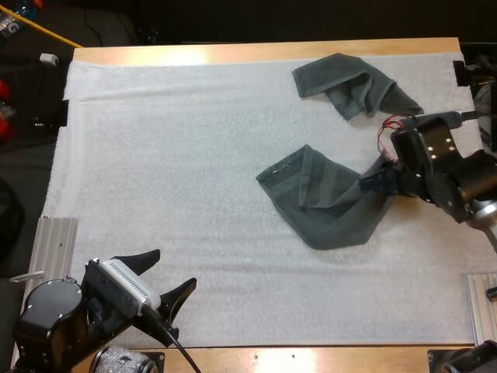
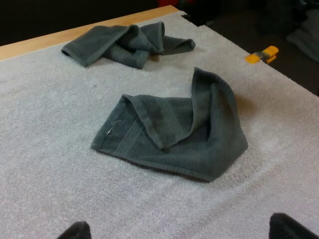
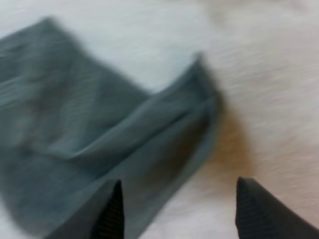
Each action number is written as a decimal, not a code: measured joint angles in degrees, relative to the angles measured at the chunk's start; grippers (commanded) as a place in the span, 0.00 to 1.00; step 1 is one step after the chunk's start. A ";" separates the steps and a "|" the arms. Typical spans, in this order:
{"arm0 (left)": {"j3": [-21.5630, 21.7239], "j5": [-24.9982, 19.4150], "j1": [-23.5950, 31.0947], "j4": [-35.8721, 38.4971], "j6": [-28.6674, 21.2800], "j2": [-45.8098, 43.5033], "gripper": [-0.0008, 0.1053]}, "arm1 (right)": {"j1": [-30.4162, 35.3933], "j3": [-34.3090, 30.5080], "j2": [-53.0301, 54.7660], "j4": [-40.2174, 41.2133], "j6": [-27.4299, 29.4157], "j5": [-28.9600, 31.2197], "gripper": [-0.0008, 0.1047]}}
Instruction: Pick towel from pile, fold and stack
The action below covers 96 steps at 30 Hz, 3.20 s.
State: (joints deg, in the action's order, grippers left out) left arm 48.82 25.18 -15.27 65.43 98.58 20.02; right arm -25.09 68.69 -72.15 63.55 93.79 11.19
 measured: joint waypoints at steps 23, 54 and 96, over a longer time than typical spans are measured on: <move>0.00 0.00 0.00 0.00 0.00 0.00 0.65 | -19.11 -21.28 -1.16 -16.09 -16.37 -8.50 0.46; 0.00 0.00 0.00 9.83 0.00 0.00 0.65 | -19.11 -21.10 -16.02 -21.73 -17.05 4.86 0.01; 0.00 0.00 0.00 7.64 -0.29 0.00 0.65 | -20.97 -13.62 -13.03 -11.31 -13.05 -4.29 0.54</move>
State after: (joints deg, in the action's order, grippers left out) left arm 48.82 25.18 -15.27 73.07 98.29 20.02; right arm -46.06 55.07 -85.18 52.24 80.74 6.90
